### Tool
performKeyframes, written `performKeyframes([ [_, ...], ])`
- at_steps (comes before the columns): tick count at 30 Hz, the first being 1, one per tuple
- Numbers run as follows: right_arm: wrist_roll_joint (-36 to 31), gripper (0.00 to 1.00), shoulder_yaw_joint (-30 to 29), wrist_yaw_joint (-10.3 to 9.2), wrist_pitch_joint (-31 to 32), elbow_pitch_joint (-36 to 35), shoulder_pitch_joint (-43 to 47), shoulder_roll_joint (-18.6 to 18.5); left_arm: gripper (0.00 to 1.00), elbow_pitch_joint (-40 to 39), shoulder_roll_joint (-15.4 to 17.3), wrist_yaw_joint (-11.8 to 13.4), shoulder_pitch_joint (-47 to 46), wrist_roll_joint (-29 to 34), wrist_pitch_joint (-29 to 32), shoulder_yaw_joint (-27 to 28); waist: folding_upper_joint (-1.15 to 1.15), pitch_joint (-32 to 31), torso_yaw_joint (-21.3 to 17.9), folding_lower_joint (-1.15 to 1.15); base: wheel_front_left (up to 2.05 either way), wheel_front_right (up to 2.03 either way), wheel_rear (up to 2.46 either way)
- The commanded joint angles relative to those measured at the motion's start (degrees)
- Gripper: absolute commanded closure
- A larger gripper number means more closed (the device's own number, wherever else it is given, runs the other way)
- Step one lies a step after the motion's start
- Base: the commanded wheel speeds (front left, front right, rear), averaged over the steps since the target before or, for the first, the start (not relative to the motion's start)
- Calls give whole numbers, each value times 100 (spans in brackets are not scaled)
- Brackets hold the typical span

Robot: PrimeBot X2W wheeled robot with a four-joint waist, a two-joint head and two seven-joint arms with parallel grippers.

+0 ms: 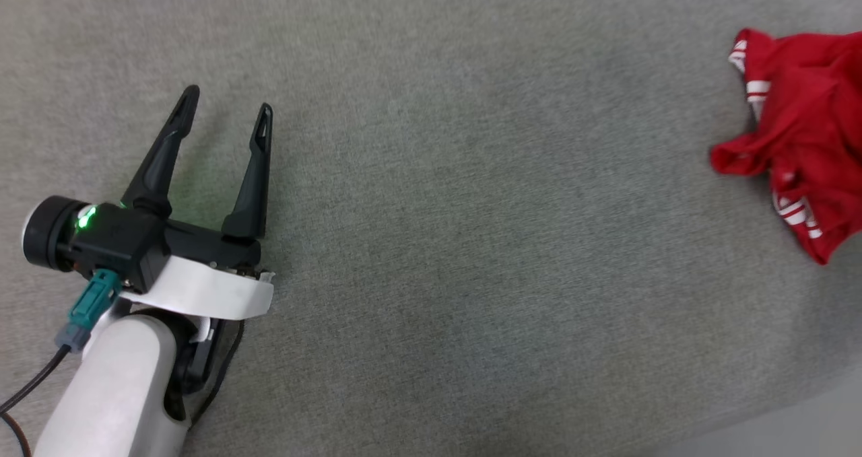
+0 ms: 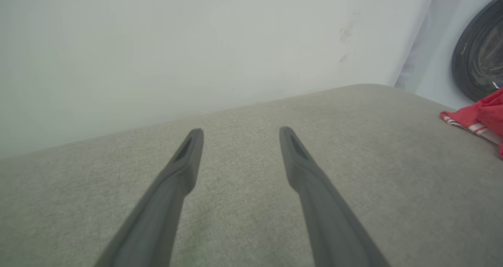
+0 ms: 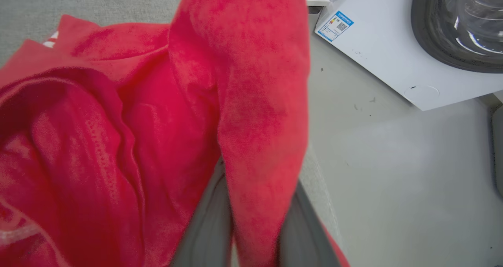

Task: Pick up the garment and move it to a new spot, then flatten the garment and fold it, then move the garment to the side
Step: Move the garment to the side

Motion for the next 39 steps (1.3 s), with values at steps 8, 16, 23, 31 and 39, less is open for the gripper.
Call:
performKeyframes([
  [8,-934,0,-1071,-4,-1129,639,-353,509,0,63,53,-75,-258,-18,-1,-37,0,527,101,-1,0,0,0],
  [16,-1371,0,-1551,-4,-1522,539,-76,716,0,425,-101,13,81,-133,-161,-69,0,-141,57,-1,0,0,0],
  [23,-1000,0,-1341,-4,-1586,-52,726,832,0,772,-357,149,535,-276,-311,-79,0,-1115,171,-1,0,0,0],
  [31,-723,0,-822,-4,-1793,-1145,1982,1393,0,1008,-620,405,1255,-458,-394,15,0,-2097,483,-1,0,0,0],
  [39,-335,0,-242,-4,-1991,-1702,2809,1880,0,1147,-720,567,1706,-519,-420,94,0,-2627,1010,-1,0,0,0],
])
